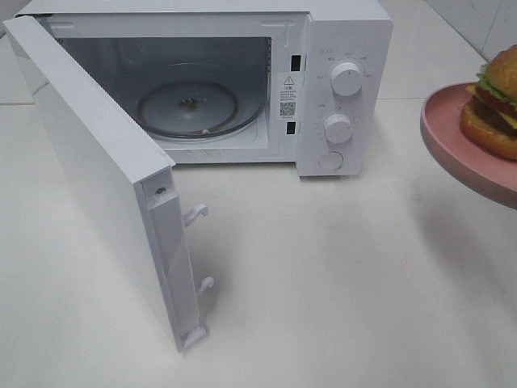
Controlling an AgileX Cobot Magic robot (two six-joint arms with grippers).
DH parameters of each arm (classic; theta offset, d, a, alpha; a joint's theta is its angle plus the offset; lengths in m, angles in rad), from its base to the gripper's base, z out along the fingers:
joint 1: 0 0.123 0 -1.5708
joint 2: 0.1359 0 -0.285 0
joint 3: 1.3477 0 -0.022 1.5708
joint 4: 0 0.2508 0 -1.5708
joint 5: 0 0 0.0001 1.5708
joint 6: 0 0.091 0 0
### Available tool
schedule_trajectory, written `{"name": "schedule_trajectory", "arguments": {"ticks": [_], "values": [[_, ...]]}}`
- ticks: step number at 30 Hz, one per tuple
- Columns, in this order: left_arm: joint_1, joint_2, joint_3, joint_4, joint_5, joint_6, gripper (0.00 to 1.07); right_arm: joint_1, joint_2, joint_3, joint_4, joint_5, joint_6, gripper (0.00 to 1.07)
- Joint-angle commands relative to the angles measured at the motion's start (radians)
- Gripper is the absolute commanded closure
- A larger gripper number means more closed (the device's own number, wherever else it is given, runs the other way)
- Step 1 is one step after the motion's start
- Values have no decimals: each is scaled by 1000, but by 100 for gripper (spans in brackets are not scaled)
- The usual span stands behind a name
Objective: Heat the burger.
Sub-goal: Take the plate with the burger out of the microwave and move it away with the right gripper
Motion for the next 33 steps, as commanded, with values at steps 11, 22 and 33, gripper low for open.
{"name": "schedule_trajectory", "arguments": {"ticks": [11,22,33], "values": [[4,-5,1,4,2,-9,7,-5,136,4,-263,109,574,107],[4,-5,1,4,2,-9,7,-5,311,4,-338,131,1005,107],[4,-5,1,4,2,-9,7,-5,498,4,-360,130,1216,107]]}}
